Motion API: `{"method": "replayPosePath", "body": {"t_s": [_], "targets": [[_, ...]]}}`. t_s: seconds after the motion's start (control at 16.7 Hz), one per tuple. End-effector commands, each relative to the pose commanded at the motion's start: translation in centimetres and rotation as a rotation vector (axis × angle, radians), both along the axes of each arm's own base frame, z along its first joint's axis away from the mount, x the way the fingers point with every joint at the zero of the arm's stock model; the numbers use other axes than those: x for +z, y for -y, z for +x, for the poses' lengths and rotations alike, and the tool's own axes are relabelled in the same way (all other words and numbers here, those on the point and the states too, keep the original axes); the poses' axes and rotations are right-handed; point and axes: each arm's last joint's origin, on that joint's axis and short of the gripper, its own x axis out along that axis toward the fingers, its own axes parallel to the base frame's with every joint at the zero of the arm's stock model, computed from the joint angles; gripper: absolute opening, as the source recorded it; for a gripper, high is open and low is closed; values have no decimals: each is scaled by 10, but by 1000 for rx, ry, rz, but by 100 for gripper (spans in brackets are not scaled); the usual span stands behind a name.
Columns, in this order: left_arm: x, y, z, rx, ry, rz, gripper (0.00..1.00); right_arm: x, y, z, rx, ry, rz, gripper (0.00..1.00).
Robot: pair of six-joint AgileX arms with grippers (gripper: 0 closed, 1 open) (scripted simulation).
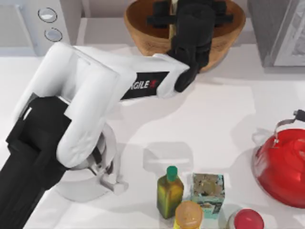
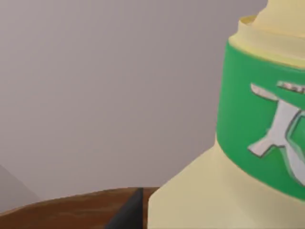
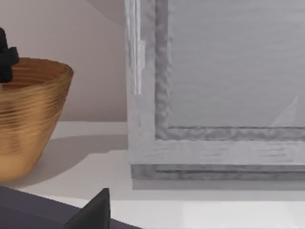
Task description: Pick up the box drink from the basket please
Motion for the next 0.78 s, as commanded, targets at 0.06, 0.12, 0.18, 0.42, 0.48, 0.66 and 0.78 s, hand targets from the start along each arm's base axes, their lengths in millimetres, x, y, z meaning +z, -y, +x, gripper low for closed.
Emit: {"method": "replayPosePath", "body": {"t_s": [0.06, 0.12, 0.18, 0.42, 0.48, 0.66, 0.78], "targets": [[0, 0, 0, 0, 0, 0, 25, 0, 0, 0, 0, 0, 0, 100], [0, 0, 0, 0, 0, 0, 17, 0, 0, 0, 0, 0, 0, 100], [0, 0, 0, 0, 0, 0, 10, 0, 0, 0, 0, 0, 0, 100], [0, 0, 0, 0, 0, 0, 0, 0, 0, 0, 0, 0, 0, 100], [0, 0, 0, 0, 0, 0, 0, 0, 0, 0, 0, 0, 0, 100], [0, 0, 0, 0, 0, 0, 0, 0, 0, 0, 0, 0, 0, 100], [9, 4, -3, -9, 12, -11, 0, 0, 0, 0, 0, 0, 0, 100]]}}
